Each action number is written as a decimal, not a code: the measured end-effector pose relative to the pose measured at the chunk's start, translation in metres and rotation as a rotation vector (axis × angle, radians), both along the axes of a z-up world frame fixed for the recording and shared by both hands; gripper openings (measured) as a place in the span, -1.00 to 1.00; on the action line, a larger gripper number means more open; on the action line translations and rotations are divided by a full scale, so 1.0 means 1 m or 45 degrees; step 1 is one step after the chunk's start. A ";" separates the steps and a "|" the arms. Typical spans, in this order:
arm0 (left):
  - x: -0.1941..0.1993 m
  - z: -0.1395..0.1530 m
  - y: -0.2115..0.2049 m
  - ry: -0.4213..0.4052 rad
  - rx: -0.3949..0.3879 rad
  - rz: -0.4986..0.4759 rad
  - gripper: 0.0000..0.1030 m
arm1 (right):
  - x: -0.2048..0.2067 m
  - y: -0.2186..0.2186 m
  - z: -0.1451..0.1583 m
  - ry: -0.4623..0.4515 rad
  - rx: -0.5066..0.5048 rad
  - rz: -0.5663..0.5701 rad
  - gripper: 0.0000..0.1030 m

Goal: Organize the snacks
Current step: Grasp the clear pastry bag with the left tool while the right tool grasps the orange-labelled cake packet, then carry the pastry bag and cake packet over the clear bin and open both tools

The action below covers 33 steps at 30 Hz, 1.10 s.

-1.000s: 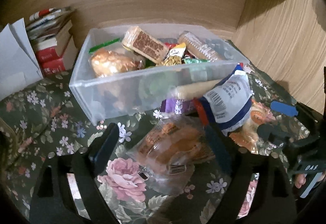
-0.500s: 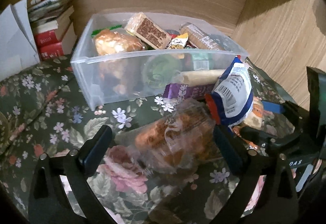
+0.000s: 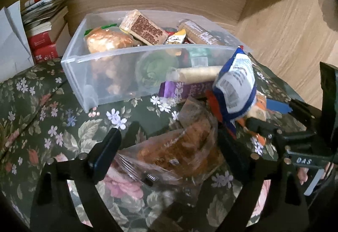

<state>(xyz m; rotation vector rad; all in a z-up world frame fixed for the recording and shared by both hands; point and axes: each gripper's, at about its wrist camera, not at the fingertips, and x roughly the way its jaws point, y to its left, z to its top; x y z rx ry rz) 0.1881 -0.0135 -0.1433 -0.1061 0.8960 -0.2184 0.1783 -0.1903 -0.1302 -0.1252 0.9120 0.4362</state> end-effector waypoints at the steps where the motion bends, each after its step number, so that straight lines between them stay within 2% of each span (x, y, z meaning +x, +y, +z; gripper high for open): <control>1: -0.004 0.000 0.002 -0.006 0.002 -0.006 0.73 | -0.001 0.000 0.001 -0.008 -0.004 -0.003 0.37; 12: -0.027 0.010 0.017 -0.062 0.047 0.081 0.57 | -0.013 -0.020 0.029 -0.098 0.038 -0.072 0.37; 13: -0.028 0.012 0.020 -0.068 0.045 0.089 0.37 | -0.013 -0.021 0.032 -0.111 0.044 -0.077 0.37; 16: -0.032 0.023 0.027 -0.094 0.016 0.100 0.14 | -0.015 -0.023 0.046 -0.161 0.066 -0.080 0.37; 17: -0.032 0.029 0.030 -0.107 0.010 0.105 -0.21 | -0.016 -0.022 0.052 -0.181 0.078 -0.077 0.37; 18: -0.032 0.032 0.031 -0.109 0.002 0.094 -0.73 | -0.017 -0.021 0.056 -0.197 0.084 -0.076 0.37; 19: -0.030 0.034 0.031 -0.098 0.012 0.103 -1.00 | -0.017 -0.019 0.060 -0.211 0.089 -0.073 0.37; 21: -0.025 0.039 0.034 -0.097 -0.023 0.090 -1.00 | -0.018 -0.015 0.067 -0.241 0.099 -0.060 0.37; 24: -0.021 0.035 0.030 -0.072 -0.006 0.082 -0.94 | -0.018 -0.010 0.072 -0.262 0.121 -0.039 0.37; 25: -0.019 0.033 0.029 -0.064 0.005 0.093 -0.65 | -0.018 -0.009 0.073 -0.261 0.129 -0.033 0.37; 26: -0.014 0.029 0.030 -0.051 0.005 0.096 -0.18 | -0.018 -0.008 0.073 -0.259 0.135 -0.030 0.37; 27: -0.013 0.026 0.031 -0.044 -0.003 0.107 0.08 | -0.018 -0.007 0.072 -0.255 0.138 -0.024 0.37; 28: -0.013 0.023 0.033 -0.054 -0.004 0.123 0.42 | -0.019 -0.006 0.071 -0.251 0.139 -0.021 0.37; 29: -0.013 0.022 0.033 -0.071 0.006 0.140 0.50 | -0.018 -0.005 0.069 -0.246 0.137 -0.018 0.37; 31: -0.010 0.018 0.033 -0.070 0.045 0.139 0.51 | -0.019 -0.006 0.068 -0.240 0.133 -0.016 0.38; 33: -0.002 0.011 0.032 -0.032 0.044 0.116 0.52 | -0.018 -0.007 0.066 -0.229 0.132 -0.016 0.38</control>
